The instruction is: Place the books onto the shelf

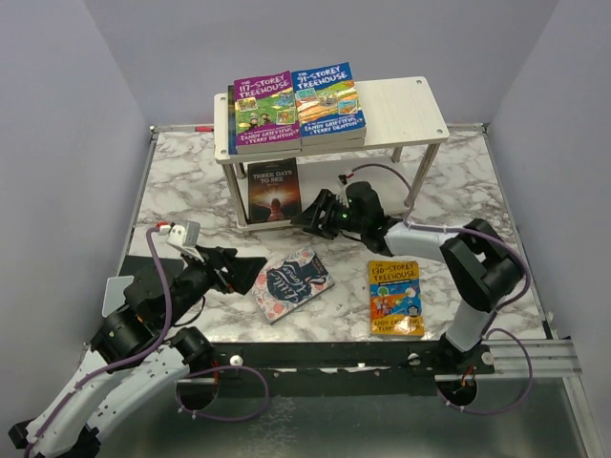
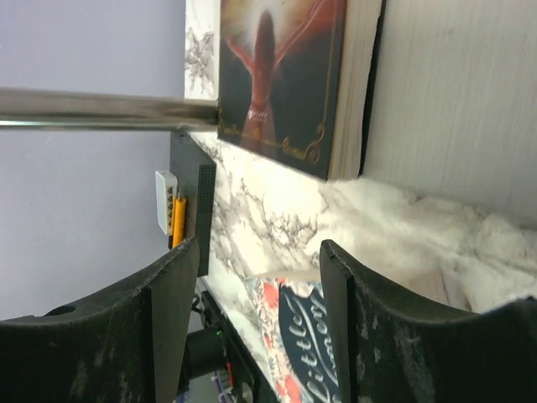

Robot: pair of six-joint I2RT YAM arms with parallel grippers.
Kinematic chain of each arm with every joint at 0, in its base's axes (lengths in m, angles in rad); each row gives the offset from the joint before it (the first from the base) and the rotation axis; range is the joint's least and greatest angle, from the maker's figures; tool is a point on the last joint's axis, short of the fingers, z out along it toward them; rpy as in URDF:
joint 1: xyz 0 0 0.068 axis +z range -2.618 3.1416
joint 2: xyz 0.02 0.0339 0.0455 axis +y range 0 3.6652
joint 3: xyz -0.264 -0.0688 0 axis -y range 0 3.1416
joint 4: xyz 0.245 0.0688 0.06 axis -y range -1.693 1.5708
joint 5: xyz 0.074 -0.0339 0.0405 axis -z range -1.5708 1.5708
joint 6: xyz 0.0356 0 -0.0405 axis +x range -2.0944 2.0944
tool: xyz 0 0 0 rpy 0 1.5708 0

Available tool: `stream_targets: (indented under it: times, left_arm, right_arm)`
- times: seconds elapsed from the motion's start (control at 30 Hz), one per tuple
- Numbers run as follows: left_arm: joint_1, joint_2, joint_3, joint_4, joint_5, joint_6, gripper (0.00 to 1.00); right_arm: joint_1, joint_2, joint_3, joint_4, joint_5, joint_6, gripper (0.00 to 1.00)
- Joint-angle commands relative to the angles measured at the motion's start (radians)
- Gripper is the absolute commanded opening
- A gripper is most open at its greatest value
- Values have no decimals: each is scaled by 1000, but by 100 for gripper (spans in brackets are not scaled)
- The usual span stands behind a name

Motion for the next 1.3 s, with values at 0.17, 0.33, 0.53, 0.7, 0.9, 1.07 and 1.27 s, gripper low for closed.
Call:
stream_targets:
  times: [0.17, 0.33, 0.53, 0.7, 0.9, 1.07, 1.27]
  left_arm:
    - [0, 90, -58, -50, -51, -231, 99]
    - [1, 99, -179, -98, -82, -458, 99]
    - [1, 95, -297, -111, -100, -622, 99]
    - [1, 92, -383, -121, -131, -734, 99]
    - [1, 174, -452, -75, -139, -761, 99]
    - [1, 271, -492, 46, -114, -758, 99]
    - [0, 366, -509, 156, -107, -727, 99]
  right_arm:
    - [6, -263, -98, -328, 83, -194, 64]
    - [6, -346, -172, -409, 108, -259, 64]
    - [6, -360, -238, -418, 112, -287, 64]
    - [6, -318, -264, -379, 83, -290, 64]
    - [7, -272, -273, -355, 63, -315, 58]
    - [20, -252, -299, -316, 31, -339, 56]
    - [59, -251, -357, -240, -17, -356, 53]
